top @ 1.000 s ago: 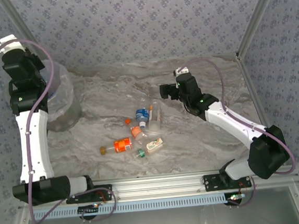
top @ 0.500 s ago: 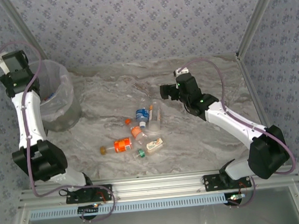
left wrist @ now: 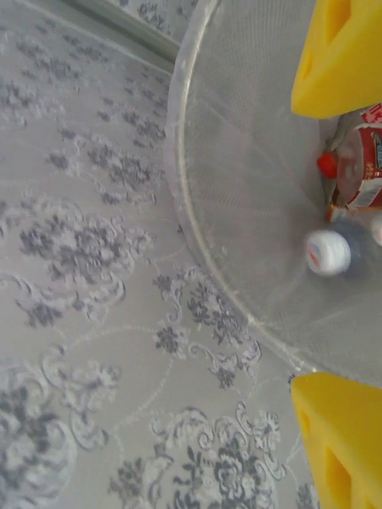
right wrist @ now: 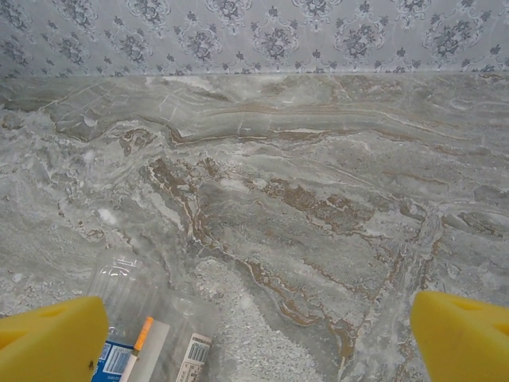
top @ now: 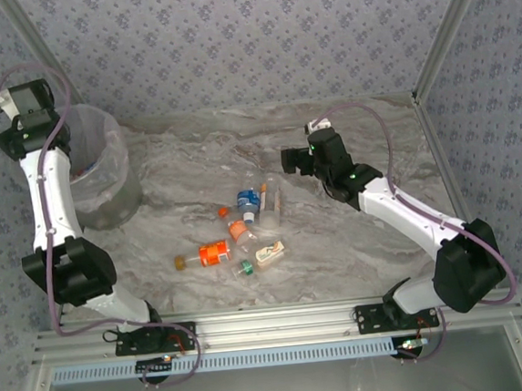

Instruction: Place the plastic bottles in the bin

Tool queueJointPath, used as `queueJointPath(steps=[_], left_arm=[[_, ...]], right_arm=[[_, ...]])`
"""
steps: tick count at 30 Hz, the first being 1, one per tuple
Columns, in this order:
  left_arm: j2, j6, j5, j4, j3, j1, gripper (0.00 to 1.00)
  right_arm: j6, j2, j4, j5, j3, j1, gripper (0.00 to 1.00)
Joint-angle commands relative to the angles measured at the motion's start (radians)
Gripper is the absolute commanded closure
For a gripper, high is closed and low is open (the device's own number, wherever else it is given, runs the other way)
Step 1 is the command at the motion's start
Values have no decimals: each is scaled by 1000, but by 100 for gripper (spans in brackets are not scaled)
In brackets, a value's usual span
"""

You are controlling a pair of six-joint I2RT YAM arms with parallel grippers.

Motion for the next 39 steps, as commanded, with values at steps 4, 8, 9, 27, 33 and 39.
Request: queueJointPath(steps=[4, 8, 9, 27, 33, 39], left_arm=[[-81, -35, 124, 9, -7, -39, 6], [-159, -68, 234, 79, -75, -88, 1], [-177, -73, 262, 101, -94, -104, 1], [-374, -157, 464, 180, -352, -544, 1], [-367, -203, 451, 49, -399, -653, 1], [-402, -495, 500, -82, -562, -711, 1]], right_arm=[[16, -40, -3, 31, -10, -7, 0], [13, -64, 37, 22, -35, -8, 0], [14, -72, 50, 20, -44, -8, 0], [119, -178, 188, -21, -209, -56, 0], [111, -190, 172, -52, -219, -60, 0], [121, -200, 170, -63, -244, -59, 0]])
